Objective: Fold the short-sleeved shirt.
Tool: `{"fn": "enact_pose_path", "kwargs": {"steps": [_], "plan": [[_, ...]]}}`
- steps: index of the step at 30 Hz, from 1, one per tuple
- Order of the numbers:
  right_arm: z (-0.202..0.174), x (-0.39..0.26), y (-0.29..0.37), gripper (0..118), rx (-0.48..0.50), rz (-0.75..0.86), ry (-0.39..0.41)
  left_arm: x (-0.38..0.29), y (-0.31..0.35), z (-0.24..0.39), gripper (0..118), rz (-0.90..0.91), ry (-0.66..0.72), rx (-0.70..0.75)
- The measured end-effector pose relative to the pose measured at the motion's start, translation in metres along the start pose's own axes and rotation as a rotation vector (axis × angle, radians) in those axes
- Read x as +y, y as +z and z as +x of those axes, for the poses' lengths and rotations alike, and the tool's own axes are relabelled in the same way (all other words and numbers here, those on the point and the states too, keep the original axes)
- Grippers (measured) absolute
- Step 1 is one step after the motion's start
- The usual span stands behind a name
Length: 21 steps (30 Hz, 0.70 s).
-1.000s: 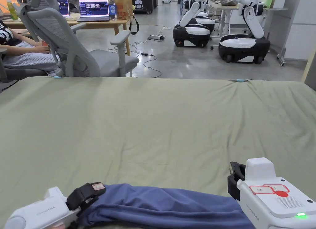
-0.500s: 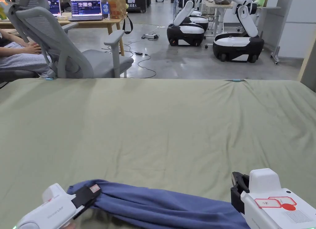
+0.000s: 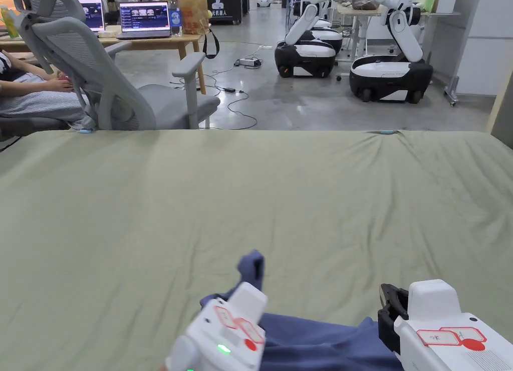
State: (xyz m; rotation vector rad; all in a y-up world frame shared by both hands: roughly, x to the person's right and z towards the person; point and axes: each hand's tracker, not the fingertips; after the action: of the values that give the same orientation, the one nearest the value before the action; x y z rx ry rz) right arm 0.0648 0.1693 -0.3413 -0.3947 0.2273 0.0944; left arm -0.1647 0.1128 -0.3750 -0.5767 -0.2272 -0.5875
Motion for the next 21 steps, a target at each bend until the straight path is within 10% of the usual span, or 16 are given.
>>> {"fn": "enact_pose_path", "kwargs": {"steps": [4,7,12,15,17,21], "plan": [[0.013,-0.005,0.005,0,-0.012,-0.002,-0.029,-0.003,-0.023,0.021,26,-0.070,0.040,-0.062],[0.020,-0.006,0.008,0,-0.011,0.000,-0.034,0.004,0.001,-0.014,91,0.046,0.331,-0.241],[0.027,-0.005,0.011,0,-0.005,0.015,-0.064,-0.006,0.020,-0.082,97,0.135,0.828,-0.364],[0.028,-0.007,0.011,0,0.006,0.020,-0.097,-0.019,0.000,-0.088,70,0.015,0.892,-0.345],[0.027,-0.010,0.011,0,0.006,0.018,-0.101,-0.030,-0.016,-0.082,15,-0.030,0.920,-0.349],[0.027,-0.015,0.008,0,0.012,0.005,-0.109,-0.033,-0.042,-0.051,0,-0.091,0.984,-0.525]]}}
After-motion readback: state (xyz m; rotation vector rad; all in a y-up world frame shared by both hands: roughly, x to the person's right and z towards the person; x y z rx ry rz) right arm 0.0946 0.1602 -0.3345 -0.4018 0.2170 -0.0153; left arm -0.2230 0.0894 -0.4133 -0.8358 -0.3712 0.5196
